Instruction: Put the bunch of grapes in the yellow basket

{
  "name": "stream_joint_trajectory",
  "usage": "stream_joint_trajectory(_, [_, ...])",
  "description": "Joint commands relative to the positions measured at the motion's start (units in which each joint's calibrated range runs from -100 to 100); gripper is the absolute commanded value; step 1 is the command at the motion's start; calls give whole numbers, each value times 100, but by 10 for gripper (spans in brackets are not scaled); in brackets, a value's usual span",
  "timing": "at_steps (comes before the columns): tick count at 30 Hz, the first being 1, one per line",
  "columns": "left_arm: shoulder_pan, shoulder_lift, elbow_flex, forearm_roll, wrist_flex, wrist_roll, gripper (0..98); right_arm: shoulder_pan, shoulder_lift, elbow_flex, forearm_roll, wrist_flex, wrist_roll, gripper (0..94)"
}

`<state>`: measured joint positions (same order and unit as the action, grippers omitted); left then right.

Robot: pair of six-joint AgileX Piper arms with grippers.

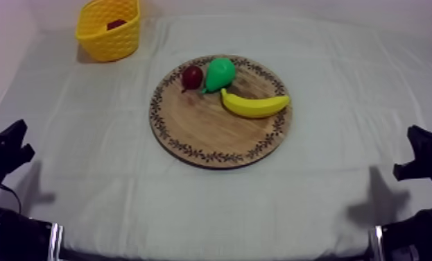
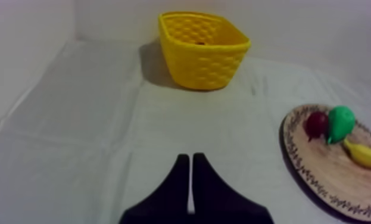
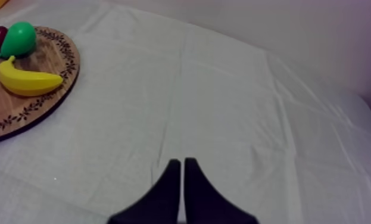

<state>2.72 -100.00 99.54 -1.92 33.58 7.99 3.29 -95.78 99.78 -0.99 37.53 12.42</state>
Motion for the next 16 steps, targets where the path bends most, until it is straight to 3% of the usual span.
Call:
stream_joint_trajectory(1, [0,1,6,0,-15,166,0,0,2,-1,-1,5,1,3])
stream_joint_trajectory(16, [-8,0,13,-5,-35,185,0,0,2,-1,-1,5,1,3])
